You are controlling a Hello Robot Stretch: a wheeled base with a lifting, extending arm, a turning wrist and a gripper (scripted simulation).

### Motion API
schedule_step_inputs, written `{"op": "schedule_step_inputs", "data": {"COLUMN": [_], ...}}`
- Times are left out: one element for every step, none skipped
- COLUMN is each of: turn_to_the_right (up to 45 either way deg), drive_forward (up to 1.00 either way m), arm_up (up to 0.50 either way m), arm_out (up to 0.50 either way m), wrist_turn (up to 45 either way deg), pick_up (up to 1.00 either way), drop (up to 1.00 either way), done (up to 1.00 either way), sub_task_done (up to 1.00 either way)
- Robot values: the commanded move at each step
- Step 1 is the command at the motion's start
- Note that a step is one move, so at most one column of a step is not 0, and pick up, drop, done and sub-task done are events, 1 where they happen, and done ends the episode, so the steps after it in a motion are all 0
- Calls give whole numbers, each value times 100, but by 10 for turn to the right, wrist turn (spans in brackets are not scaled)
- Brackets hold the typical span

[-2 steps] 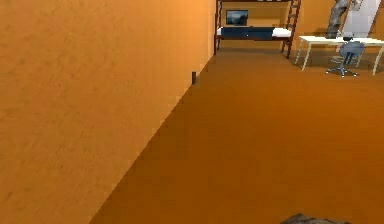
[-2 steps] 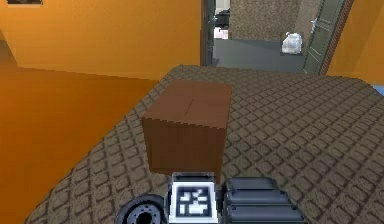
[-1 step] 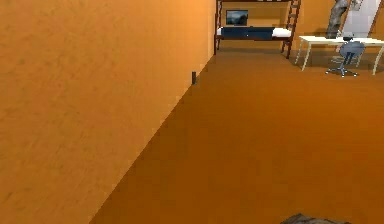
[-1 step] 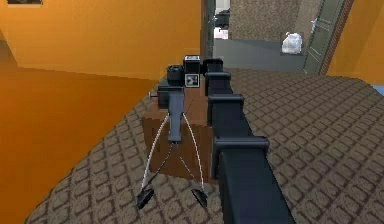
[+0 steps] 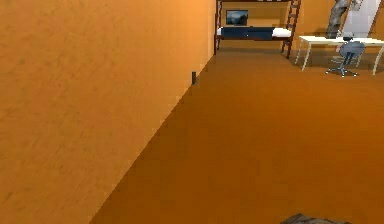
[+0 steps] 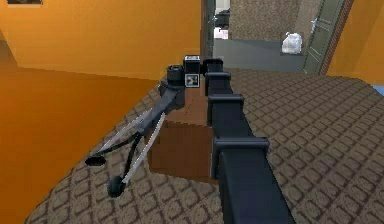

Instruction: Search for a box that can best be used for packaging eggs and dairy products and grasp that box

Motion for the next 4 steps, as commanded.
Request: {"op": "schedule_step_inputs", "data": {"turn_to_the_right": [0, 0, 0, 0], "drive_forward": [0, 0, 0, 0], "arm_up": [0, 0, 0, 0], "arm_out": [0, 0, 0, 0], "wrist_turn": [450, 450, 450, 390], "pick_up": [0, 0, 0, 0], "drop": [0, 0, 0, 0], "done": [0, 0, 0, 0], "sub_task_done": [0, 0, 0, 0]}}
